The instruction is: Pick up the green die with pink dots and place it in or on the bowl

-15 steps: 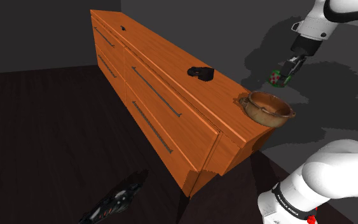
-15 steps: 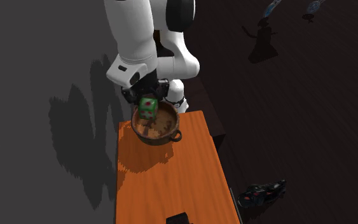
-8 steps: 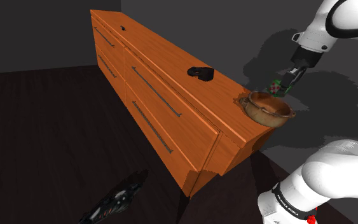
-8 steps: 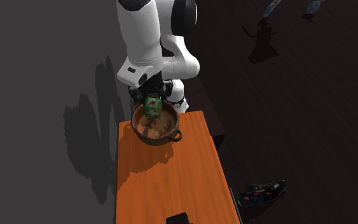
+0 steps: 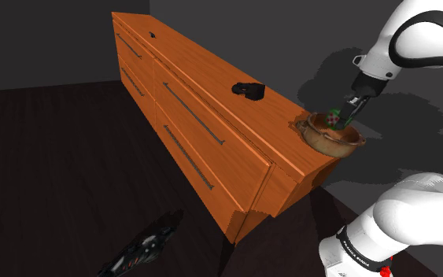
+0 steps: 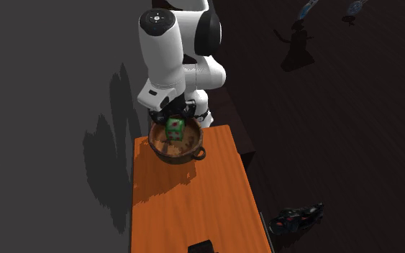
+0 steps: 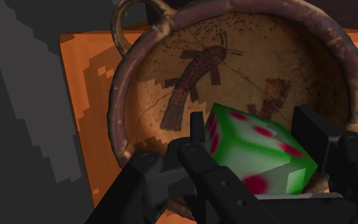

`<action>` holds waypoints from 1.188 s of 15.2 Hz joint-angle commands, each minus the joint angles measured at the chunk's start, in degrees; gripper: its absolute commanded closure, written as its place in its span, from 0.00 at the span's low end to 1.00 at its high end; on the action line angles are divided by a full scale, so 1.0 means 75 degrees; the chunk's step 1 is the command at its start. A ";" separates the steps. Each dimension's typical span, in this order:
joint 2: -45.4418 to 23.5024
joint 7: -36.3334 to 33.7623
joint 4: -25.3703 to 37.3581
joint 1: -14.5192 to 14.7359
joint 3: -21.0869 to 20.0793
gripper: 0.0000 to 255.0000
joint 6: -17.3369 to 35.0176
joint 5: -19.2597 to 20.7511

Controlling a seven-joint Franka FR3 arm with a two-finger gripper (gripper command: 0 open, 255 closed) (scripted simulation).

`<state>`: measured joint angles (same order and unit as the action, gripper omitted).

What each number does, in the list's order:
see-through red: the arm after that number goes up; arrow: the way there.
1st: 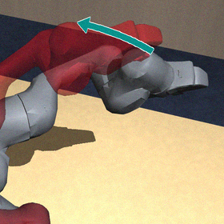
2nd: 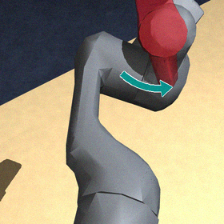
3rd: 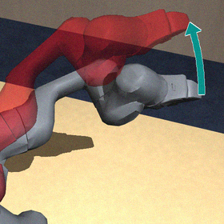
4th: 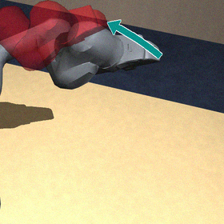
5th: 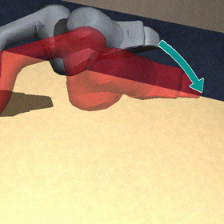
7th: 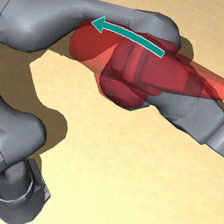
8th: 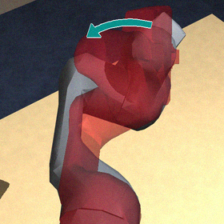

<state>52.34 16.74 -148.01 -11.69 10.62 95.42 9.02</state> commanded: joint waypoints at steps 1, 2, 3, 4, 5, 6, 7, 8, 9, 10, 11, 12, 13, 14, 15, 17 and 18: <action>0.0015 0.0008 -0.0067 -0.0010 0.0018 1.00 0.0059 0.0017; 0.0015 0.0008 -0.0067 -0.0010 0.0018 1.00 0.0059 0.0017; 0.0014 0.0008 -0.0067 -0.0010 0.0018 1.00 0.0059 0.0017; 0.0014 0.0008 -0.0067 -0.0010 0.0018 1.00 0.0059 0.0017; 0.0014 0.0008 -0.0067 -0.0010 0.0018 1.00 0.0059 0.0017; 0.0014 0.0008 -0.0067 -0.0010 0.0018 1.00 0.0059 0.0017; 0.0014 0.0008 -0.0067 -0.0010 0.0018 1.00 0.0059 0.0017; 0.0015 0.0008 -0.0067 -0.0010 0.0018 0.00 0.0059 0.0017; 0.0015 0.0008 -0.0067 -0.0010 0.0018 0.00 0.0059 0.0017; 0.0014 0.0008 -0.0067 -0.0010 0.0018 0.00 0.0059 0.0017; 0.0014 0.0008 -0.0067 -0.0010 0.0018 0.00 0.0059 0.0017; 0.0014 0.0008 -0.0067 -0.0010 0.0018 0.00 0.0059 0.0017; 0.0014 0.0008 -0.0067 -0.0010 0.0018 0.00 0.0059 0.0017; -0.0027 0.0015 0.0209 0.0009 -0.0017 0.00 -0.0176 -0.0019; -0.0079 0.0022 0.0492 0.0026 -0.0050 0.00 -0.0407 -0.0053; -0.0195 0.0035 0.1013 0.0056 -0.0104 0.00 -0.0812 -0.0109; -0.0195 0.0035 0.1013 0.0055 -0.0104 0.00 -0.0812 -0.0109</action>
<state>51.23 16.86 -141.40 -11.30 9.81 90.01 8.22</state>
